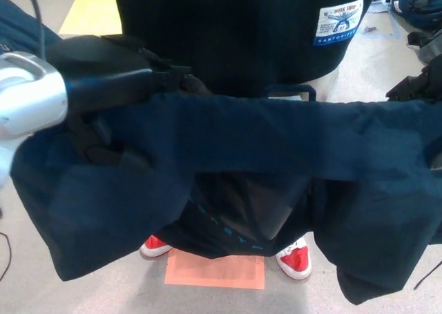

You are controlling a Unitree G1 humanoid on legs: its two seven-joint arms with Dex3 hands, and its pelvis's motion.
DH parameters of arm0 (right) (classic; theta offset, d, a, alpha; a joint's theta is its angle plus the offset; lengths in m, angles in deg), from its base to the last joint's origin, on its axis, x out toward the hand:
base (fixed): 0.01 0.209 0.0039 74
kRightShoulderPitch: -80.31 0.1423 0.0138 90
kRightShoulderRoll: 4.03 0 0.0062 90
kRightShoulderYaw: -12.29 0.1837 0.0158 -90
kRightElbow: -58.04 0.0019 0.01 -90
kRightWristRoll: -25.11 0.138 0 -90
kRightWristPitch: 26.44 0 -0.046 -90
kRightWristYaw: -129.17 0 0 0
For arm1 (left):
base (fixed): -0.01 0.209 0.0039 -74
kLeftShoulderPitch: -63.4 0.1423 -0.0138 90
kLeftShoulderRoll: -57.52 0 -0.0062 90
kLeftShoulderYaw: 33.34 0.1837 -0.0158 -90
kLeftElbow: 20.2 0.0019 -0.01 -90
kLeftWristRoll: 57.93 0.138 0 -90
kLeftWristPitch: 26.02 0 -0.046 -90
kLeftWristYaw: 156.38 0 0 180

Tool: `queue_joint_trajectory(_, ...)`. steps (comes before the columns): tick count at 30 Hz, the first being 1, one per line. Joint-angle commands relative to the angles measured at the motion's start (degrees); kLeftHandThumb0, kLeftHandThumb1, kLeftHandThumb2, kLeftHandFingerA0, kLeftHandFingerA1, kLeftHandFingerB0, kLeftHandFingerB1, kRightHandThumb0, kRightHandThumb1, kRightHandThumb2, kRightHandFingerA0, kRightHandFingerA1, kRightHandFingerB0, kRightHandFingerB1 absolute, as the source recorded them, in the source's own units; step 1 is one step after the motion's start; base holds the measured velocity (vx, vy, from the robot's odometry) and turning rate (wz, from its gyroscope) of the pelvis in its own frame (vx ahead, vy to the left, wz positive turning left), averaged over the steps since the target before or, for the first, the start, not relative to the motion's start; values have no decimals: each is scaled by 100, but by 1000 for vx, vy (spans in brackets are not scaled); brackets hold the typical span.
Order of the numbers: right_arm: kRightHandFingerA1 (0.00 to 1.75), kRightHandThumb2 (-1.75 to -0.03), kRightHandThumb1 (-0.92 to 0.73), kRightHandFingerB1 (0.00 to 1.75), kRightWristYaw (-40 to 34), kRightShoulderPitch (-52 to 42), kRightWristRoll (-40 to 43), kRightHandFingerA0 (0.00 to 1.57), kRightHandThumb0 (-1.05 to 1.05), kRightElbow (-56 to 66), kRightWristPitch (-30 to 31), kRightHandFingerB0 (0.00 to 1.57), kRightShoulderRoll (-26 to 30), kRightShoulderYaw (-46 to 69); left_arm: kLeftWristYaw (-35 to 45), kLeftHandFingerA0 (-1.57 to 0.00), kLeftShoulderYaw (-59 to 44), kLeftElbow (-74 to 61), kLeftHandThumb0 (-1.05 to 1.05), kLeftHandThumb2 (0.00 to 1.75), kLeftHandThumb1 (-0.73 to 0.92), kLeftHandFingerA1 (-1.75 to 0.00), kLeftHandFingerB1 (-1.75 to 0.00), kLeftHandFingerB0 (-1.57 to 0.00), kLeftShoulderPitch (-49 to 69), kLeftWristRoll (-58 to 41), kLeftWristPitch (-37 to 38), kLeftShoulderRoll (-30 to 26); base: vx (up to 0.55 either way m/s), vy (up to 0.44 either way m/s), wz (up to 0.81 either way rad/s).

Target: A person hands a coat to the robot and the robot grabs it with both hands and holds it while the person wears the coat.

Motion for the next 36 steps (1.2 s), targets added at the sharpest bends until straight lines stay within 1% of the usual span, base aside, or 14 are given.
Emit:
queue_joint_trajectory(1,38,-66,-66,33,-405,-555,-178,37,-91,168,-455,29,92,219,-1,-51,229,60,-97,63,71,-41,-30,-30,188,270,6,71,0,0,0)
queue_joint_trajectory(2,48,-63,-73,42,-921,-826,-339,73,-84,310,-756,60,42,376,-58,-78,254,97,-97,96,54,-60,-46,-46,224,312,56,77,0,0,0)
queue_joint_trajectory(4,54,-64,-78,49,-1563,-1169,-505,102,-72,405,-1111,81,-84,582,-82,-92,323,84,-95,62,71,-78,-49,-79,257,471,35,57,0,0,0)
queue_joint_trajectory(5,129,-70,-92,93,-2174,-1480,-637,96,-53,409,-1442,87,-233,751,-158,-118,386,84,-71,100,57,-139,-113,-83,298,620,65,39,0,0,0)
queue_joint_trajectory(6,169,-72,-92,131,-2849,-1794,-851,80,-48,421,-1772,67,-367,878,-363,-114,433,125,-56,102,62,-129,-109,-86,375,755,235,11,0,0,0)
queue_joint_trajectory(7,169,-72,-92,131,-3136,-1918,-1008,80,-48,452,-1892,67,-404,902,-524,-114,443,161,-56,102,62,-129,-109,-86,429,809,389,-15,0,0,0)
queue_joint_trajectory(8,133,-69,-91,86,-3527,-2045,-1160,84,-37,452,-2094,78,-451,946,-785,-92,429,205,-46,65,84,-106,-73,-82,521,902,510,-21,0,0,0)
queue_joint_trajectory(10,152,-70,-88,91,-4238,-2304,-1419,81,-34,466,-2361,78,-583,1052,-1278,-94,364,290,-38,103,70,-118,-91,-76,713,1025,629,21,0,0,0)
queue_joint_trajectory(12,167,-66,-89,84,-4546,-2441,-1503,79,-33,486,-2369,77,-712,1133,-1643,-86,276,378,-34,69,82,-150,-95,-78,812,1028,726,68,0,0,0)
queue_joint_trajectory(13,175,-64,-86,150,-4827,-2480,-1524,78,-33,414,-2517,55,-831,1185,-1990,-83,191,483,-33,69,83,-151,-103,-75,852,1115,730,103,0,0,0)
queue_joint_trajectory(20,173,-64,-86,138,-5640,-2562,-1747,77,-33,220,-3015,63,-1058,1263,-2756,-79,-91,815,-33,65,84,-175,-152,-57,897,1133,568,278,0,0,0)
queue_joint_trajectory(22,101,-64,-86,82,-5763,-2534,-1771,100,-33,189,-2954,87,-1142,1309,-3075,-81,-178,989,-32,63,81,-175,-157,-57,874,1149,590,323,0,0,0)
queue_joint_trajectory(30,148,-64,-82,132,-6690,-2682,-1752,98,-30,11,-2673,83,-1806,1684,-4661,-79,-570,1457,-42,67,84,-175,-151,-64,1057,1250,504,824,0,0,0)
queue_joint_trajectory(36,147,-68,-84,122,-7952,-2785,-1973,101,-32,-291,-2948,89,-2213,1967,-5887,-87,-863,1903,-40,72,83,-166,-145,-73,1131,1373,581,1006,0,0,0)
